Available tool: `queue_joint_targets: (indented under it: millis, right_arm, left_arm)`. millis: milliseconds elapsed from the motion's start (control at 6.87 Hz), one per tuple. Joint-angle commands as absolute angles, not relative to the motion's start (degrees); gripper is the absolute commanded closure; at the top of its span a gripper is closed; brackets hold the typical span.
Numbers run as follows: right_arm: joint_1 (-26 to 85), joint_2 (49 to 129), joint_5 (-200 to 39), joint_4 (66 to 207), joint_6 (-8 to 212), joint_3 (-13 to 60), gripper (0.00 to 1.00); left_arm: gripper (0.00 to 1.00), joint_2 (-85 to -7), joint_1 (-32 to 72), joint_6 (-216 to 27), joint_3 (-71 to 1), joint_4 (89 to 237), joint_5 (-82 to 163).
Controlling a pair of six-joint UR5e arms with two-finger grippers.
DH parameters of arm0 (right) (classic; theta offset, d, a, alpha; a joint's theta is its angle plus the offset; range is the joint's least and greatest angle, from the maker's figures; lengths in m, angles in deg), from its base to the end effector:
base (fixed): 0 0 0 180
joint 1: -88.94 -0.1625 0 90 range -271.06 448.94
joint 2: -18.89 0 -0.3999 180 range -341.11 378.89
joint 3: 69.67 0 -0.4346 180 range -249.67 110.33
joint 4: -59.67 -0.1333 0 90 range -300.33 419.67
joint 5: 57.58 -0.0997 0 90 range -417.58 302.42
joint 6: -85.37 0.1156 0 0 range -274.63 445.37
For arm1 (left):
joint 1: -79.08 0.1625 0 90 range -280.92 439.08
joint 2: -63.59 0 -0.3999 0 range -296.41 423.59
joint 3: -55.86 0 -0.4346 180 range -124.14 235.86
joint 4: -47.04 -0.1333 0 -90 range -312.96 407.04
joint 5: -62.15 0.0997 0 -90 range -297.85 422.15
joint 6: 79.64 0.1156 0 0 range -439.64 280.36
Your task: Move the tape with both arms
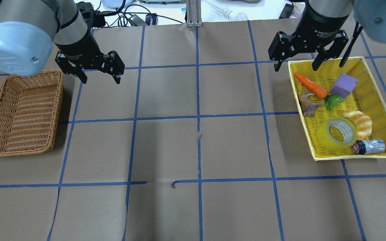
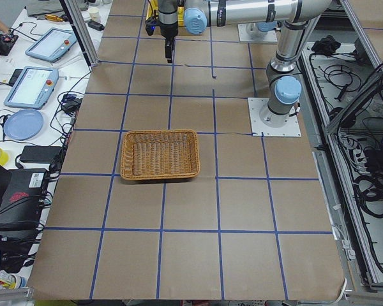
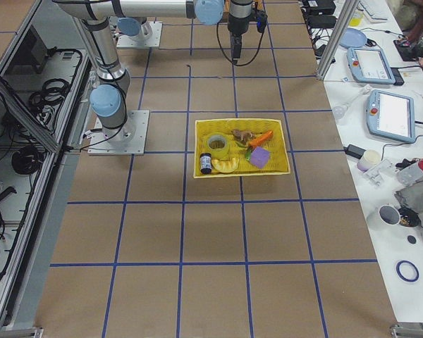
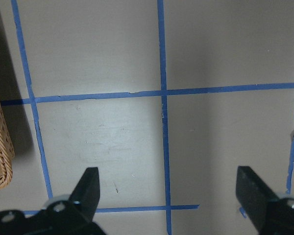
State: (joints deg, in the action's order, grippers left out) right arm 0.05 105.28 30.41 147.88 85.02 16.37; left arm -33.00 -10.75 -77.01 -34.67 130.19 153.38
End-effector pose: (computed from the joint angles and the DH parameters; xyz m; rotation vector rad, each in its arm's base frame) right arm 0.1265 -0.5591 0.4463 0.0213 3.1059 0.0383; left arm -0.1291 -0.5767 0.3898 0.0671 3.1195 0.0082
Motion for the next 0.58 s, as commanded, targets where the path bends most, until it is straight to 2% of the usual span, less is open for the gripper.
queue_joint_targets:
  millis: [0,437]
  right_arm:
    - [0.0,105.5,30.2,147.6,85.0,16.6,0.00]
    - [0.0,105.6,30.3,147.6,85.0,16.8,0.00]
  left_arm:
    - [0.00,-33.0,-10.7,-77.0,-34.7,130.2,153.4]
    - [0.00,-33.0,-10.7,-77.0,-34.7,130.2,153.4]
